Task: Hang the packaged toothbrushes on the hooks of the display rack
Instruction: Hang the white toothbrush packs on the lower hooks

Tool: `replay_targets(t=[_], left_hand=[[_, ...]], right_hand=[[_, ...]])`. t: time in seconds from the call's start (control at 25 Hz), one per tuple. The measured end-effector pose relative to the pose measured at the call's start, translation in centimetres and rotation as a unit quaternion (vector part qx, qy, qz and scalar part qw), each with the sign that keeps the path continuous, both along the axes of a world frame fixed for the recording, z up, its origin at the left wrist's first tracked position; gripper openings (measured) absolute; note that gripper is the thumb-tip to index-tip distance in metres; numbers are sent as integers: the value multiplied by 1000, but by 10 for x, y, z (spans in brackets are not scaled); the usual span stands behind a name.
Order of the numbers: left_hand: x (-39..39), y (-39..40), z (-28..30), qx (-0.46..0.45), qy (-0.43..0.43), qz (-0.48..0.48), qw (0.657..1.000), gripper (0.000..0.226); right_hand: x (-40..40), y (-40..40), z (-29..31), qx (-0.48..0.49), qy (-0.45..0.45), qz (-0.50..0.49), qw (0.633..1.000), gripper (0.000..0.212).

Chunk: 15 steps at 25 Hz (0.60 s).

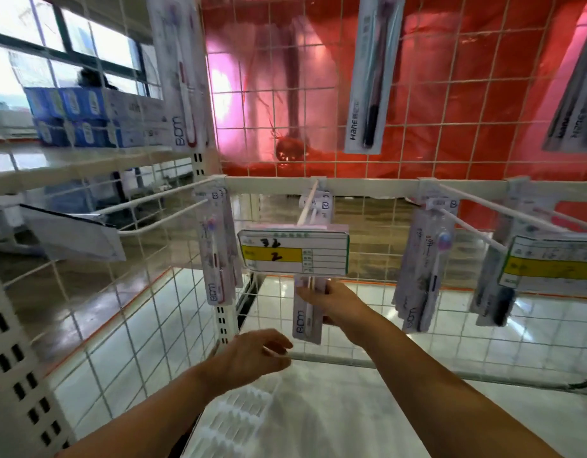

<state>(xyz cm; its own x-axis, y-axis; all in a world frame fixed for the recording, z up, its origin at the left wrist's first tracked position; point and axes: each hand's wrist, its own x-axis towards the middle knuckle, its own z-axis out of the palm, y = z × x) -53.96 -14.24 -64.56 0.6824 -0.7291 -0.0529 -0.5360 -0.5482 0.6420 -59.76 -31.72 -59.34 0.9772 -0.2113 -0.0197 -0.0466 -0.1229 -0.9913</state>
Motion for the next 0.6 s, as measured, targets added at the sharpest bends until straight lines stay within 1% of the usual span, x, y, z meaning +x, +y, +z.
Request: replay_targets(t=[0.08,0.2,0.28,0.36,0.44,0.6], left_hand=[[-15,-12,15,12,-56,-36,998,24],[-39,-39,31,9,-95,-77,992,29],[-54,-58,38,-6,-97,-101,990,31],[-71,-77,44,-26,-90,-124,988,30],[-91,-96,52,-33,-92,-160,982,29],[-139,-122,75,-35,-87,-251,963,34]], right_hand=[[-17,-4,-7,-69,22,-35,997,18],[-55,-17,-13,-189,72,-103,974,19],[-88,-27,-11,-280,112,-117,946,25],[-127,-37,1,-360,159,-117,912,25],[-170,-47,16,-383,198,-130,893,20],[-255,-59,51,-431,253,-180,847,26]])
